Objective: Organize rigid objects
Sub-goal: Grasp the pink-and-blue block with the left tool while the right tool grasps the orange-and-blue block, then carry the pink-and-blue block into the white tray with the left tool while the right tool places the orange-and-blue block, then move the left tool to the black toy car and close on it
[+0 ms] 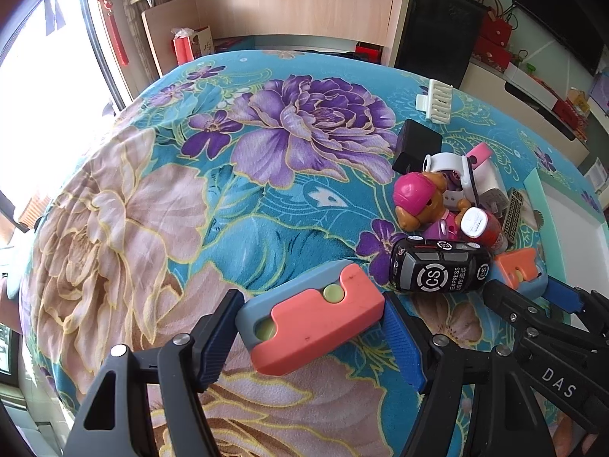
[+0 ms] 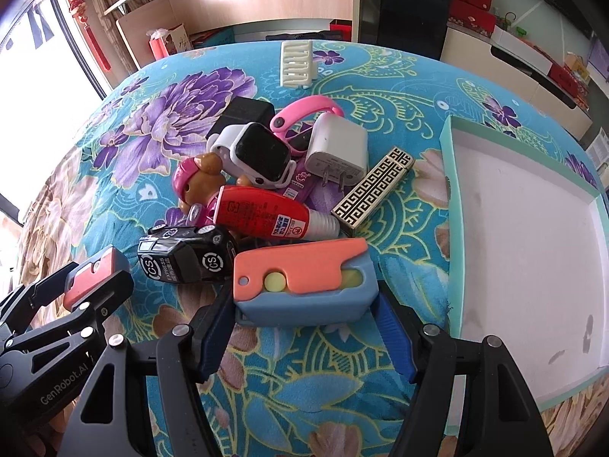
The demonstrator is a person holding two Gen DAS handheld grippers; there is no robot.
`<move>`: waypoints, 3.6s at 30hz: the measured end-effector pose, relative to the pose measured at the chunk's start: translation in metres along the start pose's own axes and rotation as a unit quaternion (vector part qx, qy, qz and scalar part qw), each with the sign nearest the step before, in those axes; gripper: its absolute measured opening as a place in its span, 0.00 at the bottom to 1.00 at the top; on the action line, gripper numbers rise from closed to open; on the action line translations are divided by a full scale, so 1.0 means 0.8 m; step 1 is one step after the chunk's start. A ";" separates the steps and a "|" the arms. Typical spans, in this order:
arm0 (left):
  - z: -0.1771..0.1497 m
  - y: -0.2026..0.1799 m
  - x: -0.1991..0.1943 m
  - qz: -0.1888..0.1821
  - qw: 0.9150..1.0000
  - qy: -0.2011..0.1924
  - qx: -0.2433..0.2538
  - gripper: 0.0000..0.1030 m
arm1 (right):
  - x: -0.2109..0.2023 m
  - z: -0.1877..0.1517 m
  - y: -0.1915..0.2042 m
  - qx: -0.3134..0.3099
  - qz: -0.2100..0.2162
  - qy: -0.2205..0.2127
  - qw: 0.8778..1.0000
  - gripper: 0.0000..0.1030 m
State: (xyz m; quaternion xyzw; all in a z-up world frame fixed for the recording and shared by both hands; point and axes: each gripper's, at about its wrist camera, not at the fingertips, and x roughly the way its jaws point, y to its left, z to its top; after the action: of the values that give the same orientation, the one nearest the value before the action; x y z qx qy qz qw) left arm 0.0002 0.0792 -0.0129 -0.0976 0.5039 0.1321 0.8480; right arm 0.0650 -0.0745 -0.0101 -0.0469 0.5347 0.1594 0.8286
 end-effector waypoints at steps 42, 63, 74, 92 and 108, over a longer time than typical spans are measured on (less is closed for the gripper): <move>0.039 -0.206 -0.077 -0.038 0.975 -0.054 0.211 0.73 | -0.087 -0.030 -0.230 0.216 -0.117 -0.082 0.966 0.69; 0.035 -0.384 -0.010 -0.094 0.951 -0.020 0.293 0.73 | -0.084 -0.082 -0.352 0.339 -0.185 -0.073 0.920 0.69; 0.034 -0.387 0.007 -0.078 0.953 -0.015 0.291 0.81 | -0.078 -0.083 -0.352 0.337 -0.182 -0.063 0.922 0.69; 0.049 -0.338 0.000 -0.052 0.970 -0.030 0.234 1.00 | -0.080 -0.080 -0.350 0.331 -0.194 -0.052 0.922 0.79; 0.064 -0.225 -0.021 -0.018 0.989 -0.050 0.141 1.00 | -0.094 -0.053 -0.310 0.297 -0.177 -0.073 0.936 0.79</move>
State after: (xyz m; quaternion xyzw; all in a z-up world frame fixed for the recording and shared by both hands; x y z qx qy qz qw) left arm 0.0933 -0.0778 0.0317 0.0205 0.4729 0.0486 0.8795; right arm 0.0779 -0.3350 0.0167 0.1189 0.4785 -0.1527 0.8565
